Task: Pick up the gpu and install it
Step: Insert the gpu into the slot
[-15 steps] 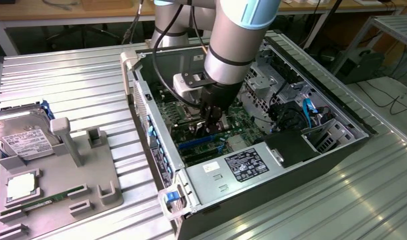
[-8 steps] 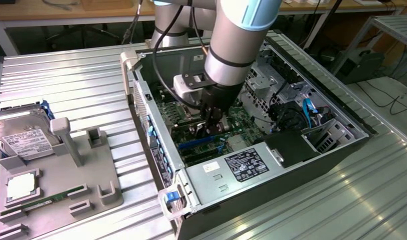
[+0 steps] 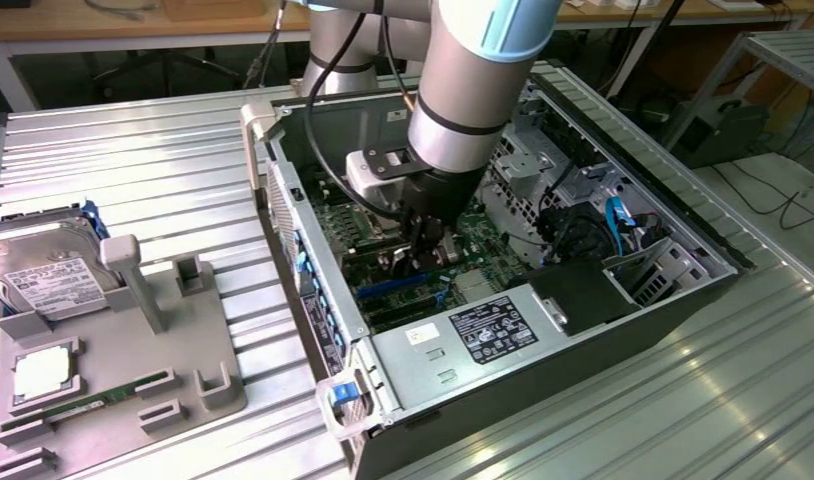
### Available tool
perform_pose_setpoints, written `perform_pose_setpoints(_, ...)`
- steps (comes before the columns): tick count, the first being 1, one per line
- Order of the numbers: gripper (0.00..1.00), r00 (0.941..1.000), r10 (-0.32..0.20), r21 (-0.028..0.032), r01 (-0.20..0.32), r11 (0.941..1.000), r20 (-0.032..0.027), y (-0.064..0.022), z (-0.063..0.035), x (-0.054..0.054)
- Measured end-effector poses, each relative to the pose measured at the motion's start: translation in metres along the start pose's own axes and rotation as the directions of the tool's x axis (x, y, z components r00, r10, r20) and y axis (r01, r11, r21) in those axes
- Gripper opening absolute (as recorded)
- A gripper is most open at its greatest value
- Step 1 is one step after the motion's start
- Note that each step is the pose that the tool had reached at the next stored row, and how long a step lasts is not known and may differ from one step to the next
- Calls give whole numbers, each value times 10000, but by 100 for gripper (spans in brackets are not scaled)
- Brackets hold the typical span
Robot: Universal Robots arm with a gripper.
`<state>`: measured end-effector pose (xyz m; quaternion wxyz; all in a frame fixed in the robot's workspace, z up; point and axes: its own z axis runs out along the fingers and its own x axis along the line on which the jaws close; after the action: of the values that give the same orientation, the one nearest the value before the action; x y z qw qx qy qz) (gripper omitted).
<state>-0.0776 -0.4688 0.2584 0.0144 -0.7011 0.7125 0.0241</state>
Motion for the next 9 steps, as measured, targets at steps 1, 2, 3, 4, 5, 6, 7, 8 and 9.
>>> perform_pose_setpoints(1, 28, 10000, 0, 0, 0, 10000, -4, 0, 0, 0)
perform_pose_setpoints(2, 28, 10000, -1, 0, 1, 10000, -5, 0, 0, 0)
perform_pose_setpoints(3, 28, 10000, 0, 0, 0, 10000, -6, 0, 0, 0)
perform_pose_setpoints(4, 28, 10000, -1, 1, 1, 10000, -5, 0, 0, 0)
perform_pose_setpoints(5, 28, 10000, 0, 1, 0, 10000, -6, -3, 1, -2)
perform_pose_setpoints(6, 28, 10000, 2, 1, -2, 10000, -9, -4, 3, -3)
perform_pose_setpoints(7, 28, 10000, 2, 0, -2, 10000, -16, -5, 4, -4)
perform_pose_setpoints(8, 28, 10000, 0, -1, 0, 10000, -18, -5, 6, -5)
perform_pose_setpoints(9, 28, 10000, 0, -2, 0, 10000, -20, -4, 6, -5)
